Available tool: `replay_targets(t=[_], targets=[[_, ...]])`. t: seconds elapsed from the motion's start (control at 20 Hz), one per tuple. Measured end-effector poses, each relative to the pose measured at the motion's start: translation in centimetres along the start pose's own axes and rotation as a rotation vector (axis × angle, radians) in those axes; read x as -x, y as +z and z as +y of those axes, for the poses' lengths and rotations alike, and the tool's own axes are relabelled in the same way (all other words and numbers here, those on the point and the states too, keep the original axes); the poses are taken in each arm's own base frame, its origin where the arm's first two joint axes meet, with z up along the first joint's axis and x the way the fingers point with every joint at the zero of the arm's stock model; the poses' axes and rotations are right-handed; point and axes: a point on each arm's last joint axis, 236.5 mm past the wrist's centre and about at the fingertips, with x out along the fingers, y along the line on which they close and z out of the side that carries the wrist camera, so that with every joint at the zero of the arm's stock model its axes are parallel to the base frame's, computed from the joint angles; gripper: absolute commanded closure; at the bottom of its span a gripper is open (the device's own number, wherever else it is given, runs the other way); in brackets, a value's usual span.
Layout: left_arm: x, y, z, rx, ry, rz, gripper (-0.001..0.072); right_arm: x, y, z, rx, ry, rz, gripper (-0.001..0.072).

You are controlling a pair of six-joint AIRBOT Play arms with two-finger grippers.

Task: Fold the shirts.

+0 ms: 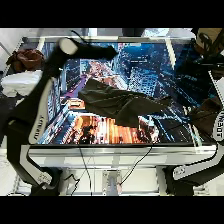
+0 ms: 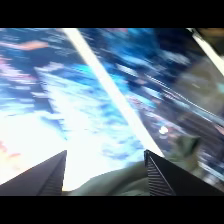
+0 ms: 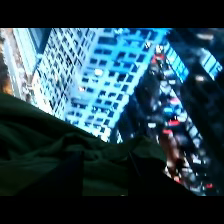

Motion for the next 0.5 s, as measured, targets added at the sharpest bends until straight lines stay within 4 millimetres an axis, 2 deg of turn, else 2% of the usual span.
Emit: replay_targets(t=[0.1, 0.2, 0.3, 0.5], targets=[[2.1, -0.2, 3.8, 0.043, 0.046, 0.026, 0.0154, -0.5, -2.6, -1.5, -0.078, 0.022, 0.071, 0.0412], [3.6, -1.0, 6.2, 0.083, 0.070, 0.063, 0.0154, -1.5, -5.0, -1.8, -0.164, 0.091, 0.124, 0.0412], [4.4, -2.0, 7.5, 0.106, 0.082, 0.102, 0.0154, -3.0, -7.2, -1.5, -0.242, 0.165, 0.170, 0.0412], [5.0, -2.9, 8.3, 0.124, 0.085, 0.137, 0.0154, -6.4, -13.2, -0.7, -0.384, 0.265, 0.309, 0.0412]])
